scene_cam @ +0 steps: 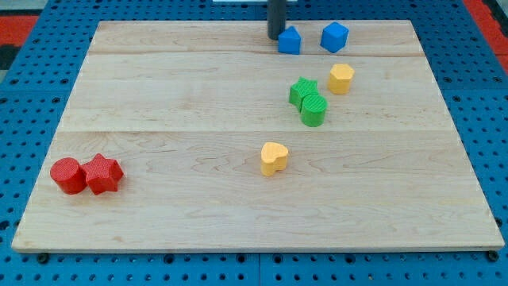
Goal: Slightly push the blue triangle into blue cube
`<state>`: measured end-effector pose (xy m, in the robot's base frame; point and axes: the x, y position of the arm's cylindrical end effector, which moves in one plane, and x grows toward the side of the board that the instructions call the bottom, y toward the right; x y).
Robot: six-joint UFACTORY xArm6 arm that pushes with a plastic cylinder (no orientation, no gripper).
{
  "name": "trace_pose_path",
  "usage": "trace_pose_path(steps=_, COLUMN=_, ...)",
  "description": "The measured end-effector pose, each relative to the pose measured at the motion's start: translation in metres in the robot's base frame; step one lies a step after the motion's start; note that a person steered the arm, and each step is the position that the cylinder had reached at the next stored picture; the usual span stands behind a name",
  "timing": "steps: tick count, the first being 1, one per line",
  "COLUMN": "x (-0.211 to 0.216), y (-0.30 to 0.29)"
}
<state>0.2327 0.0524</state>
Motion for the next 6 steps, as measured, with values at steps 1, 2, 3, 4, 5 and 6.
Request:
trace_pose_path(steps=1, x=0.013, y=0.005)
trace_pose_path(steps=2, x=0.034, y=-0.039)
trace_pose_path(steps=3, x=0.056, y=-0.025)
trace_pose_path(steps=4, x=0.04, y=0.005)
trace_pose_path(steps=5, x=0.027, y=0.007)
trace_pose_path(steps=6, x=0.028, y=0.064)
